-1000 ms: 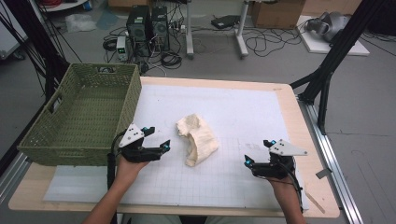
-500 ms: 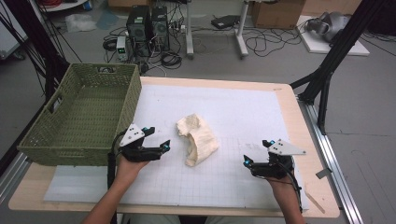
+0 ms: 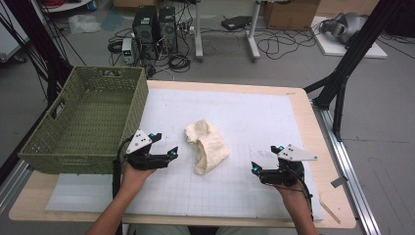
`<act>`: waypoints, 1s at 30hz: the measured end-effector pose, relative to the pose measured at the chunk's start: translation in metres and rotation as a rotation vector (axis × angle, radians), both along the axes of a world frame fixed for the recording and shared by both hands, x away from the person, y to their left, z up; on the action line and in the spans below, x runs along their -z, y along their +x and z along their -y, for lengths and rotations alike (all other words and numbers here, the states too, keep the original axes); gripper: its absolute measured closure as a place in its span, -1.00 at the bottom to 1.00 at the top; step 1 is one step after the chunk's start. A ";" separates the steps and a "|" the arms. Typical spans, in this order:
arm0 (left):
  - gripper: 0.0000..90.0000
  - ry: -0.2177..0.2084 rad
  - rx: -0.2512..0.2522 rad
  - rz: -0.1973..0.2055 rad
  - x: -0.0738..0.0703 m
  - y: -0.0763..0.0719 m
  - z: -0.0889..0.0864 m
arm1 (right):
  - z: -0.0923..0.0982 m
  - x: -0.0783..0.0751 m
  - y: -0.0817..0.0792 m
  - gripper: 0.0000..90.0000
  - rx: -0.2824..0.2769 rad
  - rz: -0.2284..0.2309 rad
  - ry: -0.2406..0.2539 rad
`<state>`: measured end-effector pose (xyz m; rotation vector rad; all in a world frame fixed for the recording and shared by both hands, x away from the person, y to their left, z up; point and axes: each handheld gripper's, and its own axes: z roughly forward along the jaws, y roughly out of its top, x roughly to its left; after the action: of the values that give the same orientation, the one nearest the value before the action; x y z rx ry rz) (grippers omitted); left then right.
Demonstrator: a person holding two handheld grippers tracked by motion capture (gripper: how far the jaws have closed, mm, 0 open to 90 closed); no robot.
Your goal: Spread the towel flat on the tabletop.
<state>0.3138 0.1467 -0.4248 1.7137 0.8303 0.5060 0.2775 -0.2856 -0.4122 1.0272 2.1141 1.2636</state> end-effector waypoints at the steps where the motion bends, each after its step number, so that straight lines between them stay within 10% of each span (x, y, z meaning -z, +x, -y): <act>1: -0.58 0.001 0.001 0.000 0.000 0.000 0.000 | -0.001 0.000 0.001 -0.82 -0.007 -0.004 0.005; 30: -0.57 0.018 0.002 -0.014 0.002 0.002 -0.002 | -0.083 -0.033 0.057 -0.54 -0.169 -0.019 0.010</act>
<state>0.3156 0.1485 -0.4270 1.7356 0.8360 0.5022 0.3348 -0.2028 -0.3793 0.8826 2.2504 1.3494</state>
